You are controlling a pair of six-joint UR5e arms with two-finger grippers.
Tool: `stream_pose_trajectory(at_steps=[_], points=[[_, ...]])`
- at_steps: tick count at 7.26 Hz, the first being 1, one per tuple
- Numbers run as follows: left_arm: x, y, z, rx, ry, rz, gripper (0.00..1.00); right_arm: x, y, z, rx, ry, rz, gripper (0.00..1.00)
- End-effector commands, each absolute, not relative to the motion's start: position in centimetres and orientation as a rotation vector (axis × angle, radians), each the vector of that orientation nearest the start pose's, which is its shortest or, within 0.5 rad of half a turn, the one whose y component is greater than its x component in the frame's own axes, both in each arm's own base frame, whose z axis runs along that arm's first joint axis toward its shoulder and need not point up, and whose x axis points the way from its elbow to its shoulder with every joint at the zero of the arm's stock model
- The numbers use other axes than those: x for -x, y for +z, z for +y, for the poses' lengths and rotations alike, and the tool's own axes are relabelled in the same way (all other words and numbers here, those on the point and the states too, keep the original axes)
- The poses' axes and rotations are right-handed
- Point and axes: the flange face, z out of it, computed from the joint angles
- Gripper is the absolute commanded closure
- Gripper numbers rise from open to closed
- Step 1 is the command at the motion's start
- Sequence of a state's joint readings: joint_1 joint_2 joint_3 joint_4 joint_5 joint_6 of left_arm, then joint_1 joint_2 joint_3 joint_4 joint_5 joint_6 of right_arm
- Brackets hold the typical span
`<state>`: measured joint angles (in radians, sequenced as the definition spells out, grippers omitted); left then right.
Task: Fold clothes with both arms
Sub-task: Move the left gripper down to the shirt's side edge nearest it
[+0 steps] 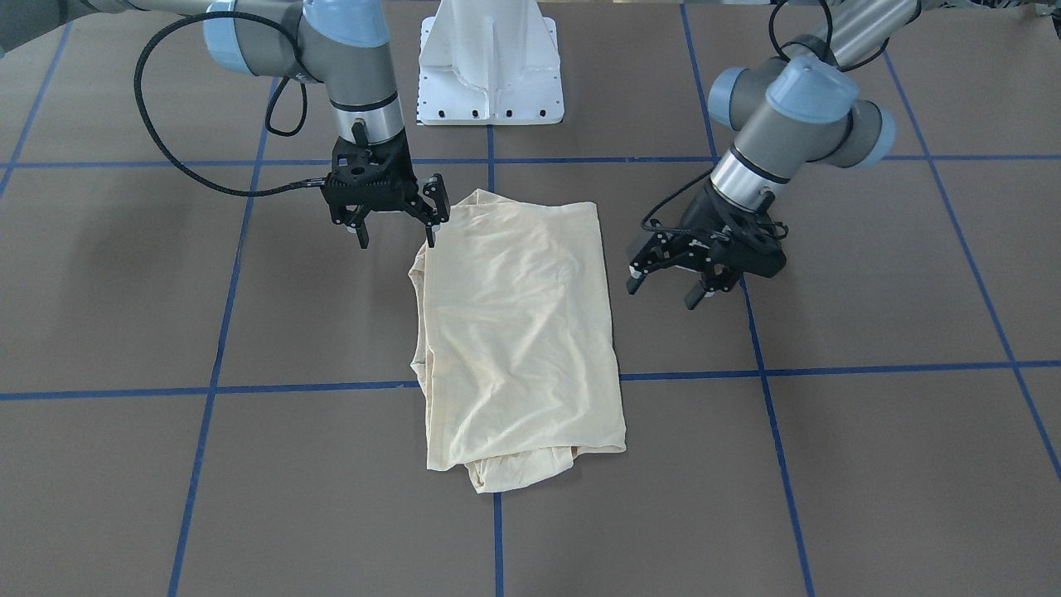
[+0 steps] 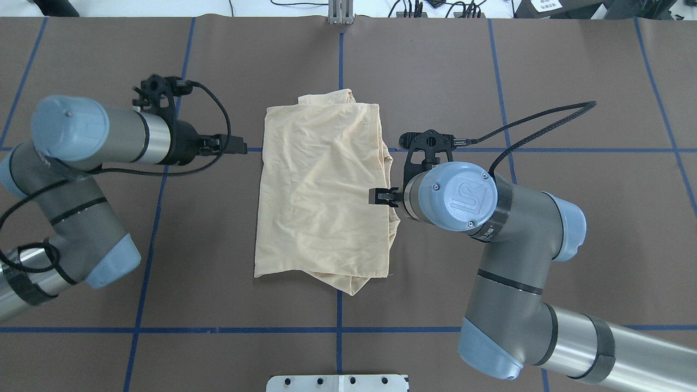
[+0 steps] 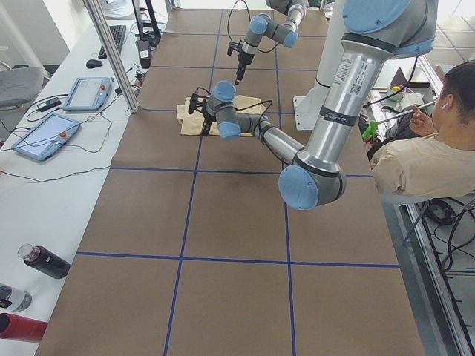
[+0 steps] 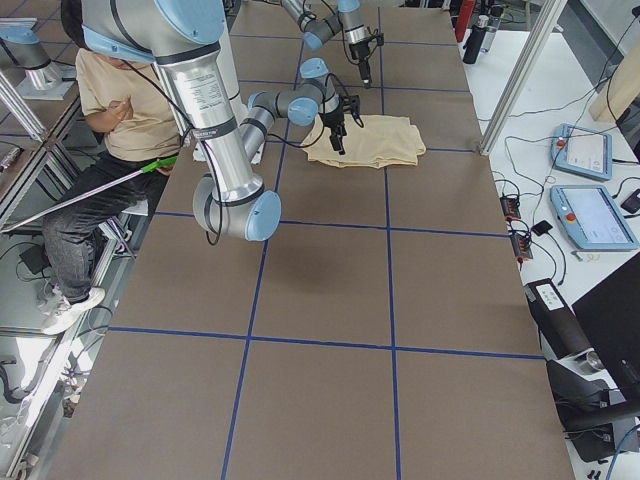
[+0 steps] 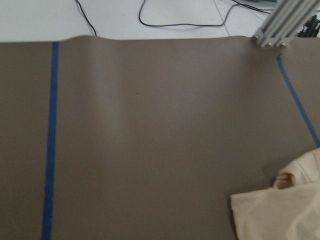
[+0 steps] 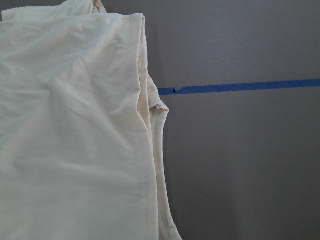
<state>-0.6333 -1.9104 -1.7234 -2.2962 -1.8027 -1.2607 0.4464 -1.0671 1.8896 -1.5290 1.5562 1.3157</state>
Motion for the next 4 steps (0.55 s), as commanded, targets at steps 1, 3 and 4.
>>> stream_pose_trajectory(at_steps=[1,3,4], points=[[-49.0,31.6,-37.8,-0.274,-0.210,1.199,0.00,49.5,23.8,-38.6,-0.312,0.186,-0.805,0.00],[-51.5,31.9,-34.6,-0.206,-0.227,1.203,0.10,49.5,23.8,-38.6,-0.312,0.186,-0.804,0.00],[-51.8,32.5,-34.1,-0.192,-0.225,1.181,0.15,49.5,23.8,-38.6,-0.312,0.186,-0.804,0.00]])
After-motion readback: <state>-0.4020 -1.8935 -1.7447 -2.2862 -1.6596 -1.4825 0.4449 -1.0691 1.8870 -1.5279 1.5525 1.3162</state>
